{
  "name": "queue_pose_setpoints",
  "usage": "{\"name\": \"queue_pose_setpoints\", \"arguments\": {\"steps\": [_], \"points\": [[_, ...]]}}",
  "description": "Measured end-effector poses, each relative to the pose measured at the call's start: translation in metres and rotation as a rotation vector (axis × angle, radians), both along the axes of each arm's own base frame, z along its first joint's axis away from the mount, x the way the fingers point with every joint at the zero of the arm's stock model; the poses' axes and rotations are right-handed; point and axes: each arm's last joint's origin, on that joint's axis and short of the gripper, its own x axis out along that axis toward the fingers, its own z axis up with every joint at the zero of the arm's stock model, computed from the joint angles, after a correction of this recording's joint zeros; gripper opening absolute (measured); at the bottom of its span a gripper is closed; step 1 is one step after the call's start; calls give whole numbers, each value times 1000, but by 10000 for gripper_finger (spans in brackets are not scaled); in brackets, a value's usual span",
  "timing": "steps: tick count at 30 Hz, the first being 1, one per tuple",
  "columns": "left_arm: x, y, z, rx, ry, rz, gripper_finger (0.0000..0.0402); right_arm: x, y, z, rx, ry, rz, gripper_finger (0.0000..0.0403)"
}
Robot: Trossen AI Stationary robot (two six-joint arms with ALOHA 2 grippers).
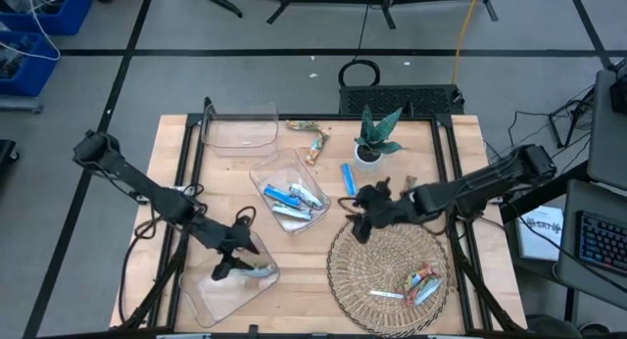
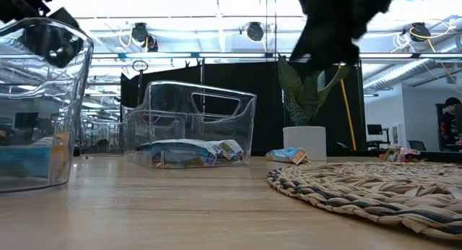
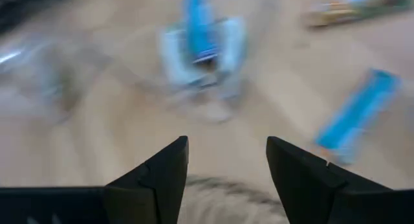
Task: Pick and place Granola Bars by type
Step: Put the yellow granola bar into the bottom transparent bin
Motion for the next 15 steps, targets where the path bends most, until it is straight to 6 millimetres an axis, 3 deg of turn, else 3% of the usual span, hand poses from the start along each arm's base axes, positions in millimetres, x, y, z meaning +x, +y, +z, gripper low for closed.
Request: {"name": "queue_pose_setpoints", "arguments": {"steps": [5, 11, 15], "points": [[-5, 4, 10, -26, -42, 22, 234, 6, -7, -29, -103, 0, -206, 199], [-10, 7, 19, -50, -84, 23, 221, 26, -27, -72, -99, 36, -295, 199], [-13, 9, 23, -53, -95, 23, 211, 33, -39, -91, -103, 75, -346, 199]]}}
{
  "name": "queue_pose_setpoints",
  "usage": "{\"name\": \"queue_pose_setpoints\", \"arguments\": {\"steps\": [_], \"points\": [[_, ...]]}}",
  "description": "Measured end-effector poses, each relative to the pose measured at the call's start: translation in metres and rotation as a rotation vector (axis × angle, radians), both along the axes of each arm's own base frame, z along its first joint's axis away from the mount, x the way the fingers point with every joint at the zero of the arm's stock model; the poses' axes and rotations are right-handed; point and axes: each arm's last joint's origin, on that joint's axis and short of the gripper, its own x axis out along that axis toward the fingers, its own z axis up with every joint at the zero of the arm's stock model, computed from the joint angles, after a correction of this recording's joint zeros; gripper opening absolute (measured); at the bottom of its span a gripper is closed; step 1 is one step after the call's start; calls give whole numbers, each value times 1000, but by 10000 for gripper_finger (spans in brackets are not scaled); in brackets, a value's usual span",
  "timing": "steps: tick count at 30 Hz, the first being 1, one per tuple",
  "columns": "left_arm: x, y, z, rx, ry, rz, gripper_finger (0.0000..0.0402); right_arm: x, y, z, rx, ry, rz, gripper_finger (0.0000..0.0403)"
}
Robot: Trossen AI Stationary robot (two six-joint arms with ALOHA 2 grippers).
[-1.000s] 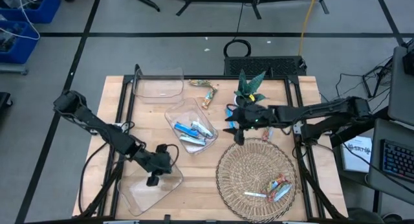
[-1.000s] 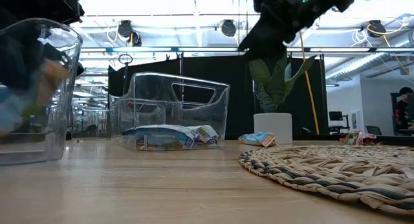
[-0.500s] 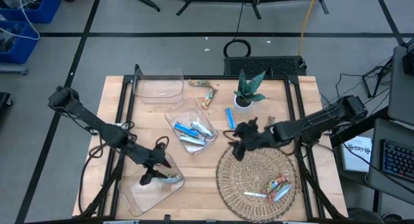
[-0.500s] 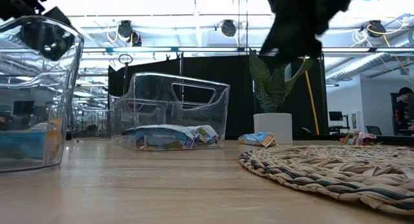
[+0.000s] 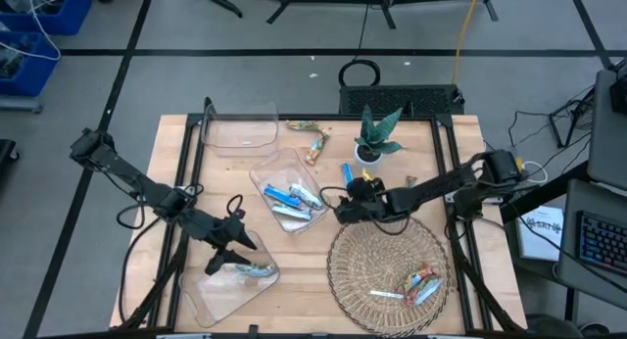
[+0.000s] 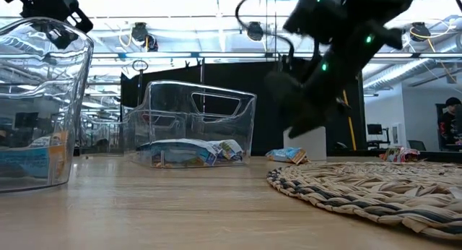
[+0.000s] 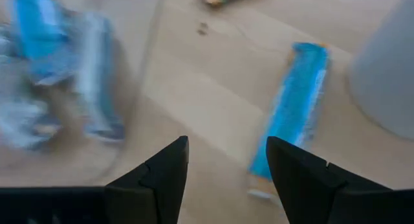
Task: Pick and place Granola Bars by type
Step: Put the yellow granola bar into the bottom transparent bin
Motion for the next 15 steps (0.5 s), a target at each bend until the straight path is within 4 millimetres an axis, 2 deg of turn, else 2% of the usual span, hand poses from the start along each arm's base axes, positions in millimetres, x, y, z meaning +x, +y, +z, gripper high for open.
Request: {"name": "queue_pose_setpoints", "arguments": {"steps": [6, 12, 15], "points": [[-3, 2, 4, -12, -19, 0, 193, 3, -19, -18, -1, 49, -84, 199], [-3, 2, 9, -38, -56, -9, 182, 6, -31, -33, 71, 50, -152, 196], [-3, 2, 12, -47, -83, -12, 178, 5, -32, -34, 118, 31, -196, 157]]}}
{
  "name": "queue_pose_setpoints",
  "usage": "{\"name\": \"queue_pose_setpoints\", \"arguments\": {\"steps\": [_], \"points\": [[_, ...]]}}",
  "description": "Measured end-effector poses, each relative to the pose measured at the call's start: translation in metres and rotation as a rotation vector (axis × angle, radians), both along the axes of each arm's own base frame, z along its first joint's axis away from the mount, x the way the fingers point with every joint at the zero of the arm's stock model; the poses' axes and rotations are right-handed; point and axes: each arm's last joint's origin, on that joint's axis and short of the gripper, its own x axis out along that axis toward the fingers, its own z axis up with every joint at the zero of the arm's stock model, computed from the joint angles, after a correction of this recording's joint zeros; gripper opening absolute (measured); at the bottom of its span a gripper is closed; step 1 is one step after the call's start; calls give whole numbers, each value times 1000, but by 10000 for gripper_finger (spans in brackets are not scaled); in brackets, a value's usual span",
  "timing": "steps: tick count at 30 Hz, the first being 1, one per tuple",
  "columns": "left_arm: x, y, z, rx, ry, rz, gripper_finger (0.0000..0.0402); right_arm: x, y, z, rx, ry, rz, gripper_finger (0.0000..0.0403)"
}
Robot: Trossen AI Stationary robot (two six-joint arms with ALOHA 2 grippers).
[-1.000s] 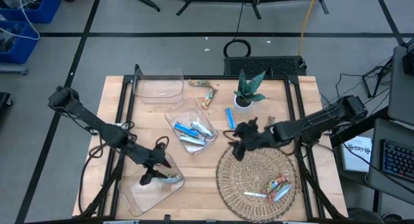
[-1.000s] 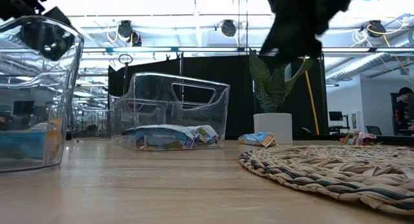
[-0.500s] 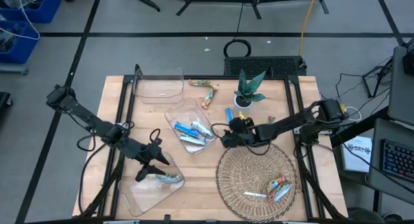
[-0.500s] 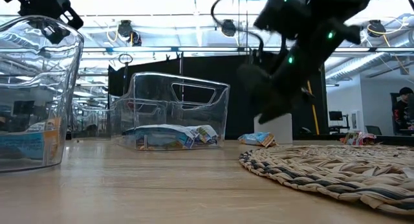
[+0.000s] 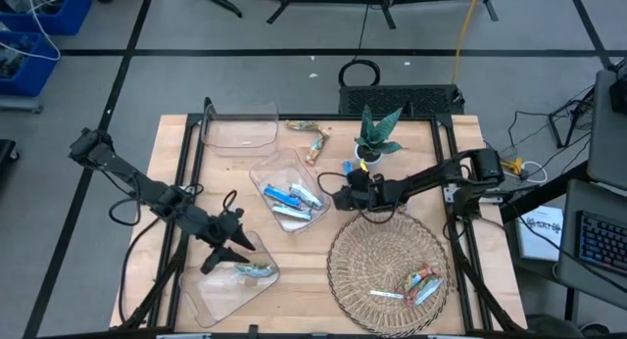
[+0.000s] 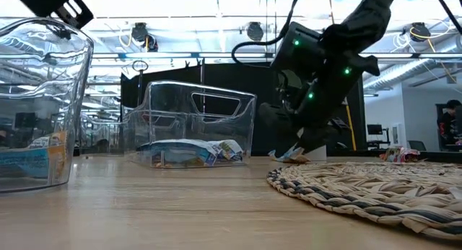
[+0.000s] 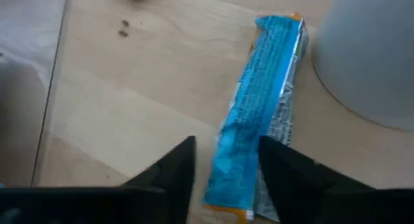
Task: Pick and place Granola Bars by type
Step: Put the yellow granola bar into the bottom transparent bin
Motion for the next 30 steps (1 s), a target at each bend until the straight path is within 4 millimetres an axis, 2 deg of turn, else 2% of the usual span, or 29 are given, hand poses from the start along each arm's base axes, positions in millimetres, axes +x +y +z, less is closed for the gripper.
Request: {"name": "queue_pose_setpoints", "arguments": {"steps": [4, 5, 7, 10, 16, 21, 26, 30], "points": [[4, 1, 11, -8, -130, 5, 174, -2, 7, 10, 50, -7, 70, 35], [6, 2, 15, -9, -174, 18, 173, -3, 11, 15, 62, -4, 111, 18], [9, 6, 21, 2, -248, 67, 169, -7, 17, 25, 78, -13, 142, 12], [14, 13, 31, 15, -364, 154, 165, -15, 28, 51, 59, -56, 195, 2], [24, 38, 47, -49, -502, 402, 169, -41, 50, 126, -80, -272, 338, 0], [33, 63, 51, -189, -521, 550, 187, -53, 49, 189, -239, -494, 457, 0], [46, 87, 52, -312, -557, 624, 208, -51, 44, 228, -355, -658, 534, 0], [58, 102, 49, -351, -610, 615, 225, -39, 40, 240, -368, -710, 599, 0]]}}
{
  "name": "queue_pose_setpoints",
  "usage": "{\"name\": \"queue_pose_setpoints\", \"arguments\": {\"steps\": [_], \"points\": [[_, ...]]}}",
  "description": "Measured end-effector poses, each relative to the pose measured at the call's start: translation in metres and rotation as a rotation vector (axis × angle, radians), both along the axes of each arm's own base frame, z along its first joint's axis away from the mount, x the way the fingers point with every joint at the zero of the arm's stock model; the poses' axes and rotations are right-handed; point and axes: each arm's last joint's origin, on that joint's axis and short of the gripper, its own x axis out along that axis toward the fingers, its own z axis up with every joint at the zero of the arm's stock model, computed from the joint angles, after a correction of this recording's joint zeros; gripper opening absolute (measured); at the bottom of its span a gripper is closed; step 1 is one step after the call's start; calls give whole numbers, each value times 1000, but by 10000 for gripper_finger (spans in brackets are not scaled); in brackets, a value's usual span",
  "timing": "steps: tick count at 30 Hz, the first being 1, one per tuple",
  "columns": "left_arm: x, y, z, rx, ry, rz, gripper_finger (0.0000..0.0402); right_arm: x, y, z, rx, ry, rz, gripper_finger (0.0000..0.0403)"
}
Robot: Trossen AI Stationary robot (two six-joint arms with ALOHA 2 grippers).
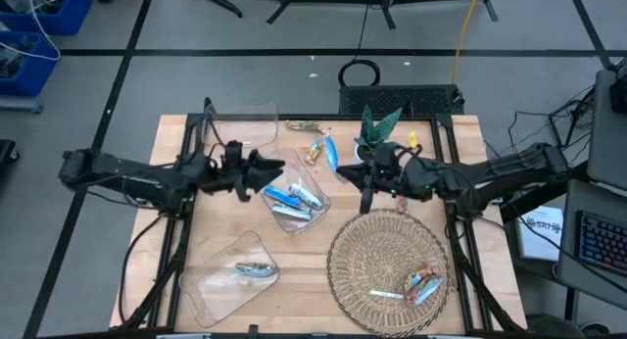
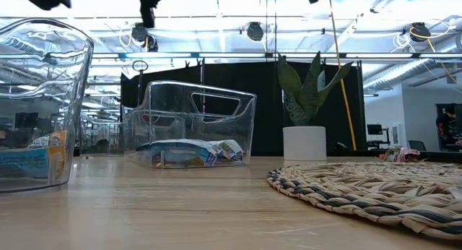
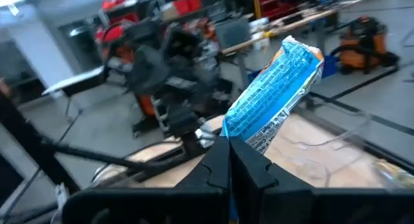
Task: Pick and place Granola Bars by type
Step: Put the yellow granola bar into the bottom transparent bin
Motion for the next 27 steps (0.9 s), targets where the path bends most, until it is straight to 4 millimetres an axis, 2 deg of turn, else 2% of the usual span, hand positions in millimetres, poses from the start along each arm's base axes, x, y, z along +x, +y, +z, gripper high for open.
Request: {"name": "queue_pose_setpoints", "arguments": {"steps": [5, 11, 17, 21, 24, 27], "points": [[21, 15, -7, -26, 30, -3, 244, 19, -1, 5, -2, 4, 71, 0], [51, 26, 2, 30, 43, -12, 260, 40, 2, 0, 4, 14, 134, 0], [74, 27, 18, 42, 19, -119, 261, 49, 4, -5, 16, 2, 162, 0], [86, 27, 17, -51, 68, -199, 216, 48, 5, -3, 18, -14, 156, 0], [90, 26, 17, -91, 71, -228, 149, 47, 5, -1, 8, -26, 163, 0], [90, 24, 18, -85, 64, -232, 64, 48, 6, -1, 10, -26, 215, 1]]}}
